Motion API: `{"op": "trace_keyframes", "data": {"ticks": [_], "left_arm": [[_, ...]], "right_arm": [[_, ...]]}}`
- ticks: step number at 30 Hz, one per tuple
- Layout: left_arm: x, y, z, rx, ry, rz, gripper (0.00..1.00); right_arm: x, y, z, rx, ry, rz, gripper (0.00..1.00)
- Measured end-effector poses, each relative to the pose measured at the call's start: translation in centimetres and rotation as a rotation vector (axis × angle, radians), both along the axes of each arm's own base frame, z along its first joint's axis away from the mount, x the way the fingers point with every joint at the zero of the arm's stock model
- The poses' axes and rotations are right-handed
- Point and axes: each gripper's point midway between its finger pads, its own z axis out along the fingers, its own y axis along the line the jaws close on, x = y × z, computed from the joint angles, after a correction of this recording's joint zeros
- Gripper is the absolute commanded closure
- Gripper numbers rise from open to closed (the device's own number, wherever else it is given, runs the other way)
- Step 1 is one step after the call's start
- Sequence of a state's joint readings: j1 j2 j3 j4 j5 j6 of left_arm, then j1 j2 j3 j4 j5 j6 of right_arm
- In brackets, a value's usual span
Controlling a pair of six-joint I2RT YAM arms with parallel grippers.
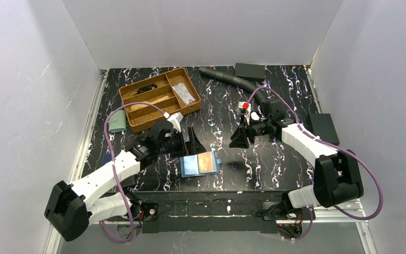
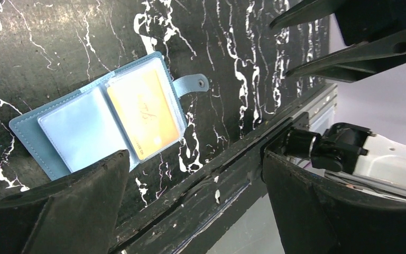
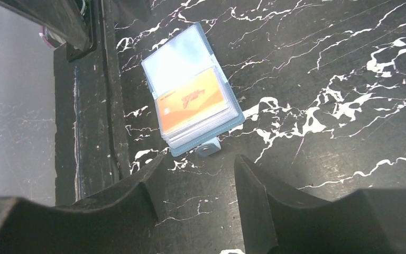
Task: Take the credit cards out of the card holder
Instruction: Remove the credit card from the card holder.
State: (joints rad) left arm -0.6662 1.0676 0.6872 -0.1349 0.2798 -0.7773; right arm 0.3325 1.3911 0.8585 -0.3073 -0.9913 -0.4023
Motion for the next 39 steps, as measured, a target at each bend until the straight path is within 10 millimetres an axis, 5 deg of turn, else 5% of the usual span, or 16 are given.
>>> {"op": "trace_keyframes", "data": {"ticks": [13,20,39], "left_arm": [[-0.5,-1.6,-3.7,0.262,0.077,0.049,0.2],[-0.1,-2.9,-4.5,0.44,0.132,0.146,0.37],[-0.3,-3.4,-9.1,0.717,0.263,0.188,0.38]], "right_arm": [[0.6,-0.1,0.0,0.049,0.002,-0.032,0.42],[0.7,-0.1,0.1,0.051,0.011,-0.04,0.42],[0.9,-0.2,0.2,0.053,0.023,-0.054,0.43]]}}
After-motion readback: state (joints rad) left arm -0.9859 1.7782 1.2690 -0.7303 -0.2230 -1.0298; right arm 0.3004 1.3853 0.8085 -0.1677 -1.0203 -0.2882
